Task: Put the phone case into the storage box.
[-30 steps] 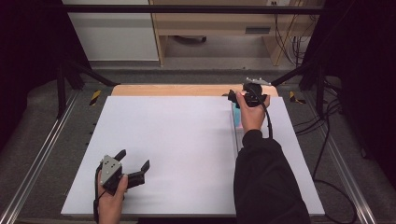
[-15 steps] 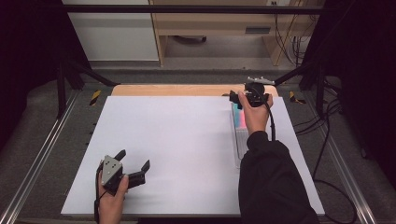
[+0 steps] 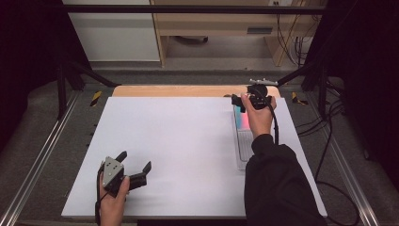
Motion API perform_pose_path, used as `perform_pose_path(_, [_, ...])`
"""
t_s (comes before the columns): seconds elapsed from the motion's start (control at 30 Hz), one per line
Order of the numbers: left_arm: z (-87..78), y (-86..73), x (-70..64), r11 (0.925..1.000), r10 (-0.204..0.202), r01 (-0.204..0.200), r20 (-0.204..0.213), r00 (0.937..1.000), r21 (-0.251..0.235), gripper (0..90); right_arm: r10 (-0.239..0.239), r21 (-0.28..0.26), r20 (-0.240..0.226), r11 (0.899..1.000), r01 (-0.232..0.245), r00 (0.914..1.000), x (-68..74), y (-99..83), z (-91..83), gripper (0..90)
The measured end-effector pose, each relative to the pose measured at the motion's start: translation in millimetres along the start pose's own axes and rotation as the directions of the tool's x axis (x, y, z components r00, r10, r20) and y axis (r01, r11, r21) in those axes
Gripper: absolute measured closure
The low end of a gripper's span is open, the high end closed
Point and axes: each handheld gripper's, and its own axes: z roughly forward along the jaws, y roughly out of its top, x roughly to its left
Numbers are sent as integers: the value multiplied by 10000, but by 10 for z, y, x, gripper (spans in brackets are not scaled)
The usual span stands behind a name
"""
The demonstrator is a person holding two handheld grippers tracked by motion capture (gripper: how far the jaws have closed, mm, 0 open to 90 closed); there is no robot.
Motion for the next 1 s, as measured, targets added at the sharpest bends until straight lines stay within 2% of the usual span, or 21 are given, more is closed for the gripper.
perform_pose_path(0.17, [0,-2,-14,10000,16,-16,29,10000,-18,16,-145,244,13,9996,144,9999,11,-5,-25,70])
perform_pose_path(1.0, [4,-4,-21,10000,45,-45,48,10000,14,16,175,-248,-339,9995,-184,9993,-80,30,-271,72])
